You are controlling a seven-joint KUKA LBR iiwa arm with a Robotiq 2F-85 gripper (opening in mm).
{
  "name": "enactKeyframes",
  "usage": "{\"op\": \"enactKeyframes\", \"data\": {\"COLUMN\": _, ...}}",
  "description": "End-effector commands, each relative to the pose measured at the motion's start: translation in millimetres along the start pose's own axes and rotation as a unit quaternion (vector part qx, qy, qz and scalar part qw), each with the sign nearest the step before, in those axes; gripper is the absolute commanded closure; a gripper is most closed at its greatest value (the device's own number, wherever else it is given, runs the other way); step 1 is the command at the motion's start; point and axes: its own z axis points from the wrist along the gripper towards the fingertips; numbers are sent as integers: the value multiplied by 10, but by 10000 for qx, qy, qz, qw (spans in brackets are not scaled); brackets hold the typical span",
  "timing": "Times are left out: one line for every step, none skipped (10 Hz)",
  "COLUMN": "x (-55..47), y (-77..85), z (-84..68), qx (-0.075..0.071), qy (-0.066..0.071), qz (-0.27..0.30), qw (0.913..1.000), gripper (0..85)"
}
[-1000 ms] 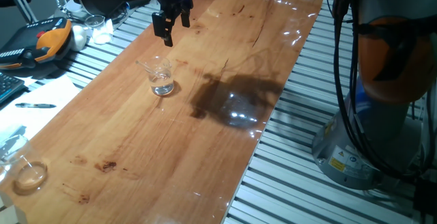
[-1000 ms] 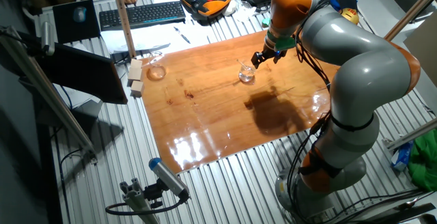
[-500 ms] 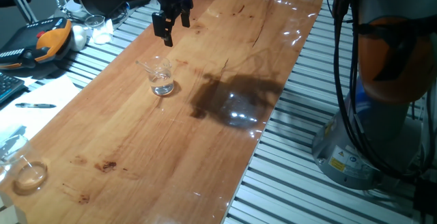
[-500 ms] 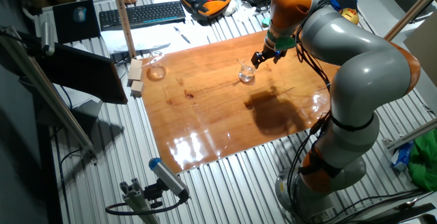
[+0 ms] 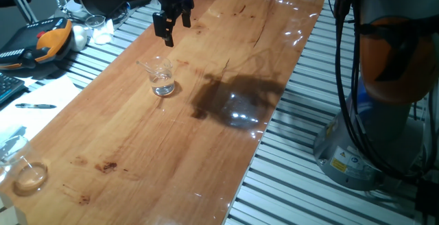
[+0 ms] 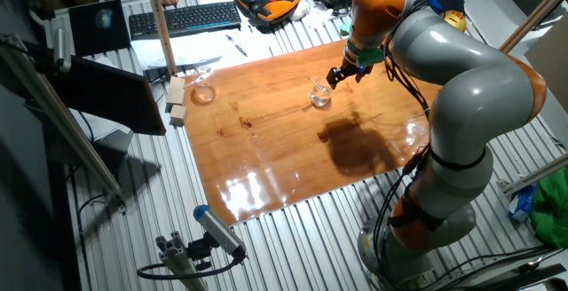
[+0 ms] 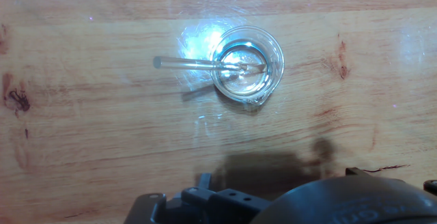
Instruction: Stir the beaker with a glass rod
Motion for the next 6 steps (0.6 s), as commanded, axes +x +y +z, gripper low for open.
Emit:
{"op": "enactKeyframes", "data": {"x": -3, "y": 2, "z": -5, "qx": 6, "qy": 241, "qz": -35, "qw": 9997, "gripper": 850}}
{"op": "enactKeyframes", "data": {"x": 1, "y": 3, "z": -19, "qx": 6, "qy": 241, "qz": -35, "qw": 9997, "gripper": 850}}
{"op": "enactKeyframes", "data": {"x": 2, "y": 5, "z": -23, "qx": 6, "qy": 248, "qz": -35, "qw": 9997, "gripper": 850}}
{"op": "enactKeyframes", "data": {"x": 2, "y": 5, "z": -22, "qx": 14, "qy": 248, "qz": -34, "qw": 9997, "gripper": 850}}
{"op": "enactKeyframes", "data": {"x": 0, "y": 7, "z": -17, "qx": 14, "qy": 248, "qz": -34, "qw": 9997, "gripper": 850}}
{"op": "enactKeyframes", "data": {"x": -3, "y": 7, "z": -13, "qx": 14, "qy": 241, "qz": -35, "qw": 9997, "gripper": 850}}
